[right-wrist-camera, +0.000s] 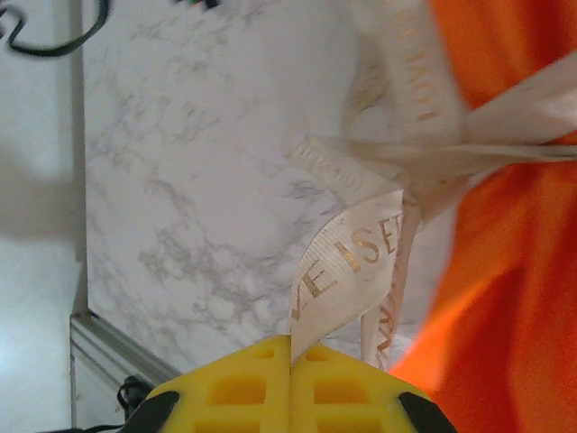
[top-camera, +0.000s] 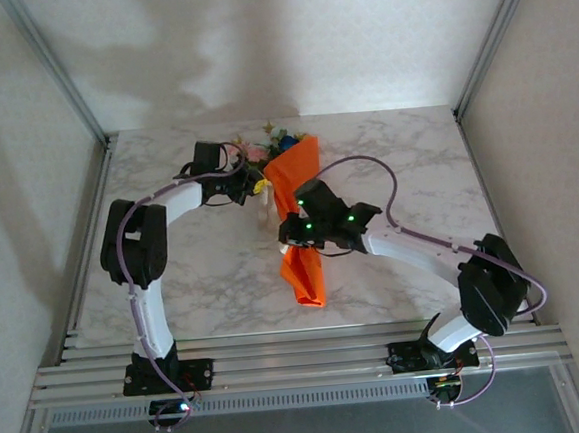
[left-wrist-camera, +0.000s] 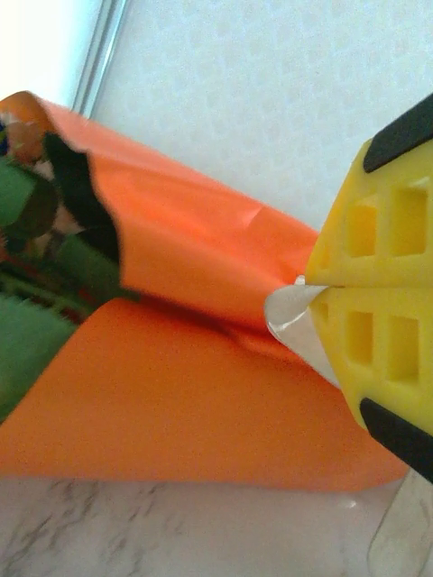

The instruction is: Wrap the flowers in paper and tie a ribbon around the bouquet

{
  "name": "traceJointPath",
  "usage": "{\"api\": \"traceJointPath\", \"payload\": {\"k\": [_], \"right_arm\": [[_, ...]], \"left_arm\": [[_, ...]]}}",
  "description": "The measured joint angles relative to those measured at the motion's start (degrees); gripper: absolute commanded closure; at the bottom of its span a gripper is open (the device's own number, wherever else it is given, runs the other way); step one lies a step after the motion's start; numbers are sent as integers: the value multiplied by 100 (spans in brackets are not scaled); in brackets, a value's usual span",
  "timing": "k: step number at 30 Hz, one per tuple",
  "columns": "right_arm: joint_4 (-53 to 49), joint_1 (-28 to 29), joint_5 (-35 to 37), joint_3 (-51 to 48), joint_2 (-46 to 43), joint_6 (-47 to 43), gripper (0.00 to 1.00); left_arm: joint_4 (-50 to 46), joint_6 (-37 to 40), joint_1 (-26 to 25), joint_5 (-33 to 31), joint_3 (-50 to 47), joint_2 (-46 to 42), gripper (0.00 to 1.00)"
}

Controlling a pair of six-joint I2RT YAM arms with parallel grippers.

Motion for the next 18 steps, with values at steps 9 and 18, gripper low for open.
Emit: {"api": "traceJointPath", "payload": {"k": [9, 18], "right_arm": [[68, -1088, -173, -57, 647, 319, 100], [50, -1309, -173, -63, 817, 708, 100]], "left_arm": [[-61, 2, -415, -105, -286, -758, 100], [-973, 584, -938, -214, -181, -841, 100]]}}
